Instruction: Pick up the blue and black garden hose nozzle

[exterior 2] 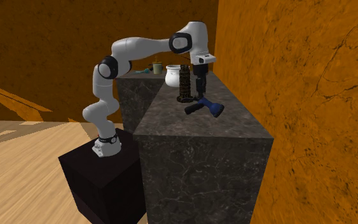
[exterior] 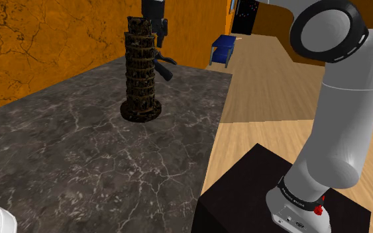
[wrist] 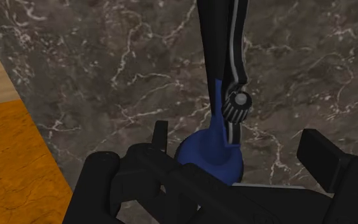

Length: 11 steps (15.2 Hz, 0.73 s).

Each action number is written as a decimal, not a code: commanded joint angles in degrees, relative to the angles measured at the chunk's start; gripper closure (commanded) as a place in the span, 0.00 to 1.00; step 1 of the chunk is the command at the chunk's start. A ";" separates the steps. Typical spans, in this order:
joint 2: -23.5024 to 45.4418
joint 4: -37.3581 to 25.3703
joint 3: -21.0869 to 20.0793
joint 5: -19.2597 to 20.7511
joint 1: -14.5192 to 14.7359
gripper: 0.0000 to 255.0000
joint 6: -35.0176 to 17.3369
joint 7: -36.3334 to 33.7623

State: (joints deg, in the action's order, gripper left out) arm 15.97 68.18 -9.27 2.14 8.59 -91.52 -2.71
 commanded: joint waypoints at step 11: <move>-1.62 5.89 0.03 -0.27 -0.28 1.00 -4.32 0.09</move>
State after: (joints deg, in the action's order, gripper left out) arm 14.33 74.03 -9.24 1.87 8.31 -95.81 -2.62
